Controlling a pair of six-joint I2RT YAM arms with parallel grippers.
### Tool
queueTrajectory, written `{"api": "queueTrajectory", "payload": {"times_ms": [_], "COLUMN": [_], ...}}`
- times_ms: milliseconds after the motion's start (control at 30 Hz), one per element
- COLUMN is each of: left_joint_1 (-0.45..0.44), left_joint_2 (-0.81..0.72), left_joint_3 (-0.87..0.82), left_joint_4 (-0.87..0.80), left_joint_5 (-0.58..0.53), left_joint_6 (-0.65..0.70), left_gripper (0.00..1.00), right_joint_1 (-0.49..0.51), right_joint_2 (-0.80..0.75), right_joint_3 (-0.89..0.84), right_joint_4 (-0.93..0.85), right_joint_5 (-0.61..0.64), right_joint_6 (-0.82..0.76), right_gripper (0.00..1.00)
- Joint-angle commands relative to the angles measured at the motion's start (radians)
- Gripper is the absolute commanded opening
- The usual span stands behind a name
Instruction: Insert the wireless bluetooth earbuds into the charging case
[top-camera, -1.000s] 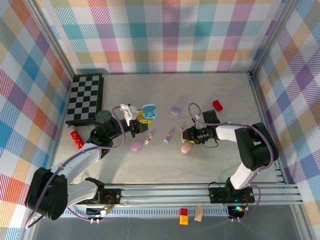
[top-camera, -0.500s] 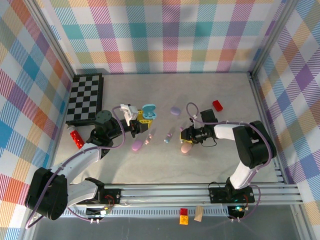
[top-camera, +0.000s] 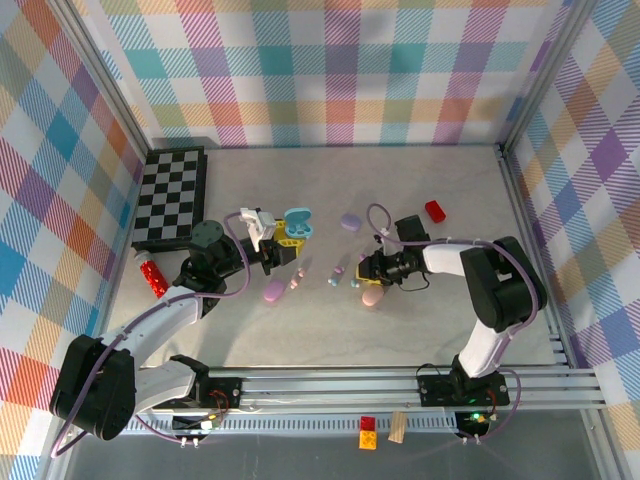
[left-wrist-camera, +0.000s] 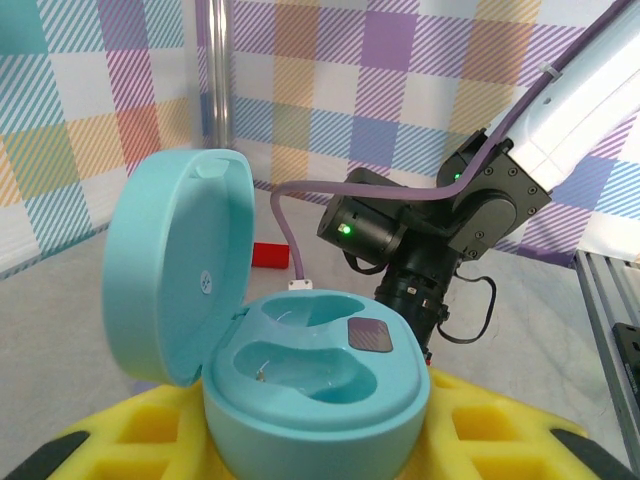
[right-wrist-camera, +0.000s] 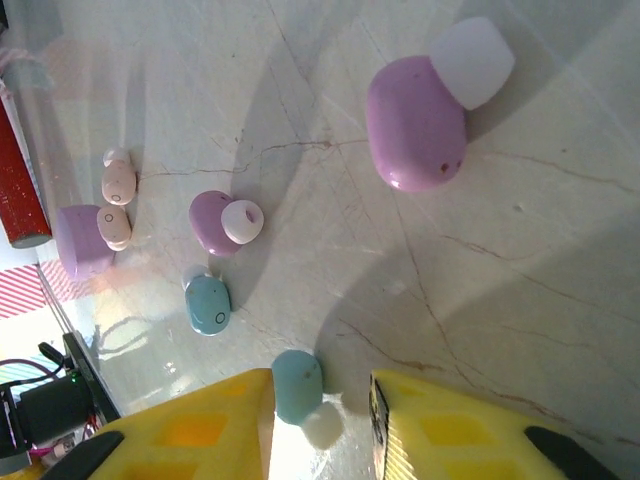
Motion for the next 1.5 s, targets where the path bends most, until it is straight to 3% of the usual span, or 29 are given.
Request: {"api": "queueTrajectory", "payload": {"times_ms": [0, 200, 467, 667, 833, 1133, 1467], "left_joint_1": [0.005, 0.085, 0.213, 0.312, 0.347, 0.362, 0.363], "left_joint_2": [-0.017, 0.016, 0.076, 0.127, 0.125, 0.104, 0.106], "left_joint_3": [-0.009, -0.078, -0.109, -0.104, -0.099, -0.098, -0.091], "left_joint_4": [0.048, 0.243, 0.43, 0.565, 0.564, 0.547, 0.546], "left_joint_5": [0.012, 0.002, -0.014, -0.012, -0.03, -0.029, -0.02], "left_joint_6": [-0.005, -0.122, -0.192, -0.274, -0.273, -0.274, -0.273], "left_gripper": [0.37, 0.37, 0.37, 0.37, 0.37, 0.37, 0.37], "right_joint_1": [0.014, 0.044, 0.199, 0.36, 0.459, 0.552, 0.555], "right_joint_2": [-0.003, -0.095, -0.165, -0.121, -0.023, 0.144, 0.206], "right_joint_3": [0.027, 0.072, 0.184, 0.275, 0.35, 0.475, 0.498], "right_joint_4": [-0.04, -0.141, -0.358, -0.498, -0.59, -0.685, -0.699], "right_joint_5": [0.027, 0.156, 0.534, 0.836, 1.009, 1.128, 1.128], "right_joint_6": [-0.033, -0.054, -0.074, -0.042, -0.024, -0.035, -0.051], "right_gripper": [0.31, 0.32, 0.33, 0.34, 0.34, 0.35, 0.33]}}
